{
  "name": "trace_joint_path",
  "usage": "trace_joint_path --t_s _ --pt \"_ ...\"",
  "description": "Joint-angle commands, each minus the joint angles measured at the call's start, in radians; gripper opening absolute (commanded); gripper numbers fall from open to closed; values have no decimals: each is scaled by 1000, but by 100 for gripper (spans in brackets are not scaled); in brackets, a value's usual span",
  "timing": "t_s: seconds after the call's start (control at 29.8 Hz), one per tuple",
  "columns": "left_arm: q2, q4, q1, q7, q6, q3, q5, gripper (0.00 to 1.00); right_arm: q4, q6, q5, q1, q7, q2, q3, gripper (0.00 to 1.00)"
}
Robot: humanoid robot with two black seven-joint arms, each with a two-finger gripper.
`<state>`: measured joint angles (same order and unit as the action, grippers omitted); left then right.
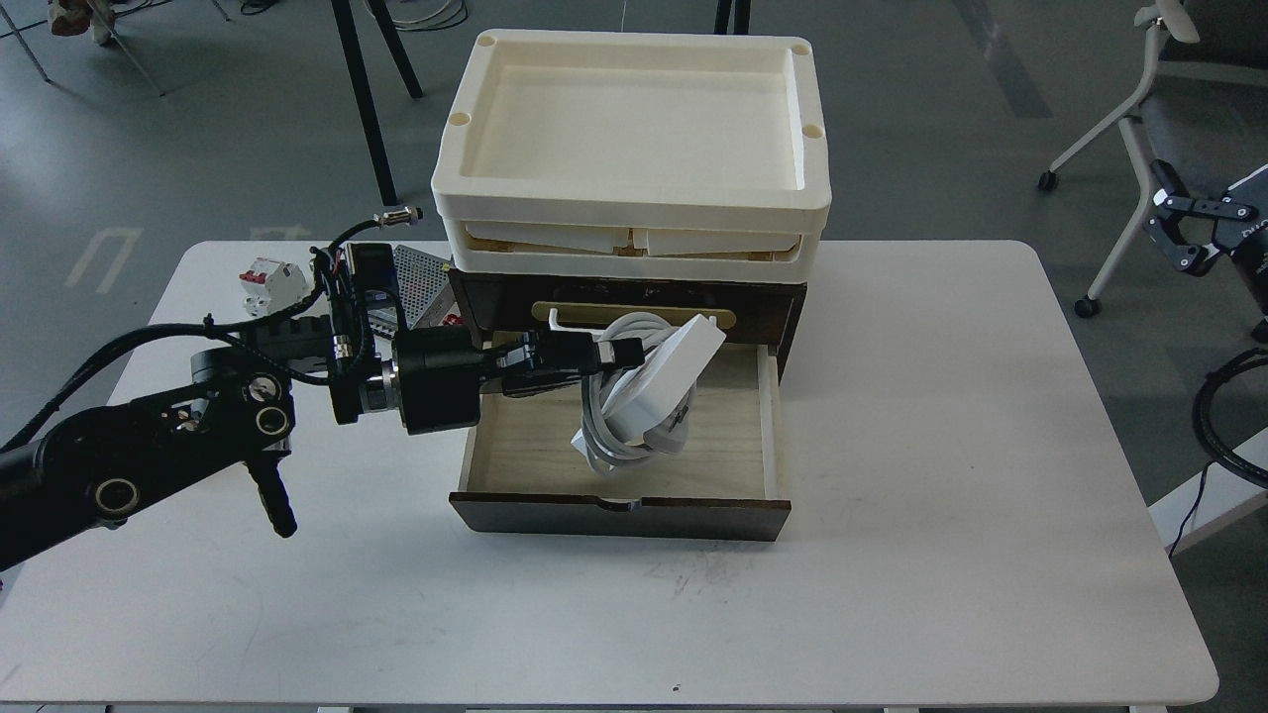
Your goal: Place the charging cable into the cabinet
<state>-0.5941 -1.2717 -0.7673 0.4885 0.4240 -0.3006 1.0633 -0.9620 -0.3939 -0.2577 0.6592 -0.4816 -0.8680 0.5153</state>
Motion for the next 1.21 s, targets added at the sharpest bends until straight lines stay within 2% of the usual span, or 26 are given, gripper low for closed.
trace_joint_path --t_s 0.0,0.17,0.44,0.74,0.97,1.11,1.17 --pt "14 72 17 0 -27 3 7 0 5 0 0 -1 0 3 0 100" --pt "28 141 17 0 -51 14 18 0 5 -2 0 -1 0 4 0 100" --pt "27 138 39 0 -125 23 283 0 6 -2 0 -1 0 4 -1 100" --pt "63 150 45 0 -202 21 365 0 6 -2 0 -16 0 4 0 100" --pt "143 311 45 0 -249 35 366 1 6 -2 0 -20 -2 4 0 100" --pt "151 348 43 0 -277 58 359 9 6 -2 0 -20 0 3 0 100" --pt "151 344 42 0 -274 55 354 28 6 -2 0 -20 -2 4 0 100"
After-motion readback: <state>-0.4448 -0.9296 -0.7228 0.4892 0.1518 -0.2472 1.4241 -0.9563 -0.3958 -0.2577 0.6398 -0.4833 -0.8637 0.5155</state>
